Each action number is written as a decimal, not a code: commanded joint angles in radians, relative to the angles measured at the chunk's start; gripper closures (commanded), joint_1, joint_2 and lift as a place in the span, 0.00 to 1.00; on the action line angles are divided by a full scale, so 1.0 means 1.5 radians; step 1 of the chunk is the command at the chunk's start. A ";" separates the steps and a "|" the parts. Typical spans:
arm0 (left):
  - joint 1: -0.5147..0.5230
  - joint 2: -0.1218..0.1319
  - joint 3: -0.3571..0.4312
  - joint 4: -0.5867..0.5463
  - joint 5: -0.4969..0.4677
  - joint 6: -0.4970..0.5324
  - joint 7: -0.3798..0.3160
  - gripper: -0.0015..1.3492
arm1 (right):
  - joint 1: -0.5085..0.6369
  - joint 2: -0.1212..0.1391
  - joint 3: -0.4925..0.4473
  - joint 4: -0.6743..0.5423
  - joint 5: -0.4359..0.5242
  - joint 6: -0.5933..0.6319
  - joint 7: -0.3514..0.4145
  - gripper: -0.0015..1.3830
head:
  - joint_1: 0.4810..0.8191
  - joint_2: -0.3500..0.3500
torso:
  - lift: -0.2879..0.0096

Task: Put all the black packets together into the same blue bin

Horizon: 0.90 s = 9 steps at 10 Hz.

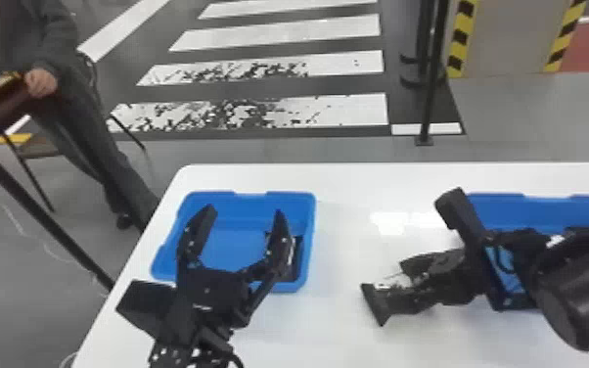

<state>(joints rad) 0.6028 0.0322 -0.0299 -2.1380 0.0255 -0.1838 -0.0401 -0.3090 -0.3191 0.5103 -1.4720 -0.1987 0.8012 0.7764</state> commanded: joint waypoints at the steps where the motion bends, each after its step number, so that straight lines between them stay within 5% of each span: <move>1: -0.001 0.000 0.000 0.001 0.000 0.000 0.000 0.10 | -0.002 0.000 0.011 0.000 0.015 0.025 0.000 0.14 | 0.63 0.80 | 0.60; 3: -0.001 0.000 0.000 0.003 0.002 0.001 -0.001 0.10 | -0.007 0.000 0.016 -0.001 0.045 0.058 0.003 0.15 | 0.63 0.80 | 0.60; 4: -0.003 0.001 0.000 0.004 0.002 0.003 0.000 0.10 | -0.010 0.000 0.020 -0.005 0.058 0.073 0.003 0.25 | 0.63 0.79 | 0.60; 5: -0.003 0.001 0.000 0.004 0.002 0.003 0.000 0.10 | -0.013 0.000 0.023 -0.006 0.067 0.091 0.003 0.46 | 0.63 0.78 | 0.60; 7: -0.003 0.001 0.001 0.008 0.007 0.003 0.000 0.10 | -0.013 0.000 0.024 -0.001 0.074 0.096 0.002 0.60 | 0.63 0.77 | 0.60; 8: -0.003 0.000 0.003 0.008 0.008 0.001 0.000 0.10 | -0.012 0.000 0.024 -0.005 0.070 0.096 -0.001 0.78 | 0.63 0.76 | 0.60; 9: -0.001 0.000 0.003 0.008 0.008 0.000 0.000 0.10 | -0.008 -0.001 0.024 -0.013 0.061 0.094 -0.005 0.78 | 0.63 0.76 | 0.60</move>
<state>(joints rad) 0.6002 0.0324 -0.0263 -2.1268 0.0374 -0.1824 -0.0404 -0.3247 -0.3193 0.5462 -1.4845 -0.1003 0.9444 0.7685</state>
